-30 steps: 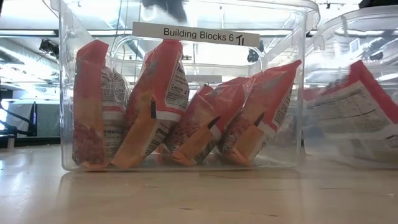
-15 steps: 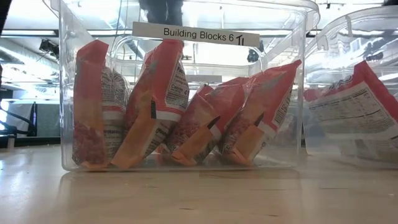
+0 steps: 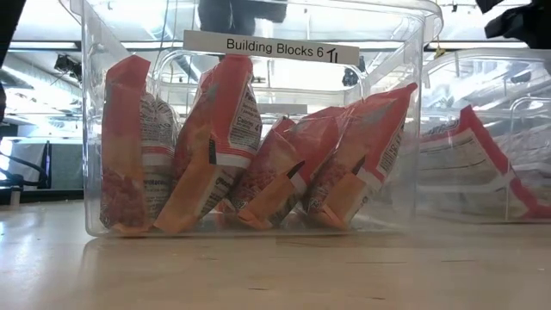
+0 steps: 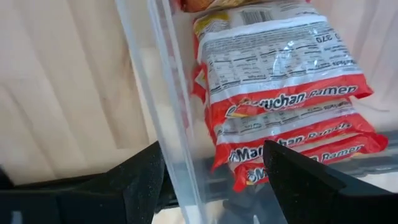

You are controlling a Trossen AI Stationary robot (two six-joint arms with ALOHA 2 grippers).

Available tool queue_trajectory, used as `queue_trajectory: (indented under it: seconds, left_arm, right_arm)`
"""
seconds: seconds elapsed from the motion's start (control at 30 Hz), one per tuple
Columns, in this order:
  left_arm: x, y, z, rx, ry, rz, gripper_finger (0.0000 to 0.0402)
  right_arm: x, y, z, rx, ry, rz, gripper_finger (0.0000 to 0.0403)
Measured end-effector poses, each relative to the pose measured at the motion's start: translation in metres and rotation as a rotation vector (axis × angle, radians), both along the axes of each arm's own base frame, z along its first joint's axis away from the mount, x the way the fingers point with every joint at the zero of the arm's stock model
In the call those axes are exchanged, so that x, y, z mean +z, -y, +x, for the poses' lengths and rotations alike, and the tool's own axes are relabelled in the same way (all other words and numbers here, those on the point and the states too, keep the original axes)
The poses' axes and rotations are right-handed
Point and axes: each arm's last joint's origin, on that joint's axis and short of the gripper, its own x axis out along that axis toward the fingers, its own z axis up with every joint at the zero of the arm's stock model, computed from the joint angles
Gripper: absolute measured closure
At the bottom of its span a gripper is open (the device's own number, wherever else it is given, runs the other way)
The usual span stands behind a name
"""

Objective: Sort Maruchan noodles
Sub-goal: Adjust the transparent bins

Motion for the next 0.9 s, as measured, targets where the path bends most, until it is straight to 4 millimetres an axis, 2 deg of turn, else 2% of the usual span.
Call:
queue_trajectory:
  seconds: [0.07, 0.2, 0.3, 0.4, 0.5, 0.63, 0.77, 0.9]
  left_arm:
    - [0.009, 0.005, -0.003, 0.047, 0.018, -0.059, 0.0196]
    - [0.036, 0.032, -0.013, 0.145, 0.149, -0.180, 0.0201]
    - [0.036, 0.052, -0.014, 0.177, 0.211, -0.217, 0.0207]
    - [0.021, 0.059, -0.015, 0.172, 0.183, -0.147, 0.0208]
    - [0.003, 0.048, -0.016, 0.180, 0.110, -0.120, 0.0197]
    - [-0.008, 0.029, -0.015, 0.196, 0.047, -0.137, 0.0164]
    - [-0.021, 0.009, -0.014, 0.181, -0.003, -0.144, 0.0134]
    - [-0.028, -0.010, -0.015, 0.192, -0.055, -0.146, 0.0128]
  right_arm:
    - [0.006, 0.003, -0.002, -0.003, 0.002, 0.029, 0.0127]
    - [0.024, 0.007, -0.008, 0.017, 0.091, 0.056, 0.0127]
    - [0.039, 0.018, -0.014, 0.036, 0.183, 0.064, 0.0127]
    - [0.051, 0.032, -0.017, 0.047, 0.293, 0.089, 0.0127]
    - [0.062, 0.043, -0.019, 0.087, 0.389, 0.119, 0.0127]
    - [0.070, 0.056, -0.019, 0.126, 0.465, 0.133, 0.0127]
    - [0.074, 0.067, -0.012, 0.176, 0.532, 0.177, 0.0127]
    - [0.078, 0.077, -0.004, 0.218, 0.602, 0.204, 0.0127]
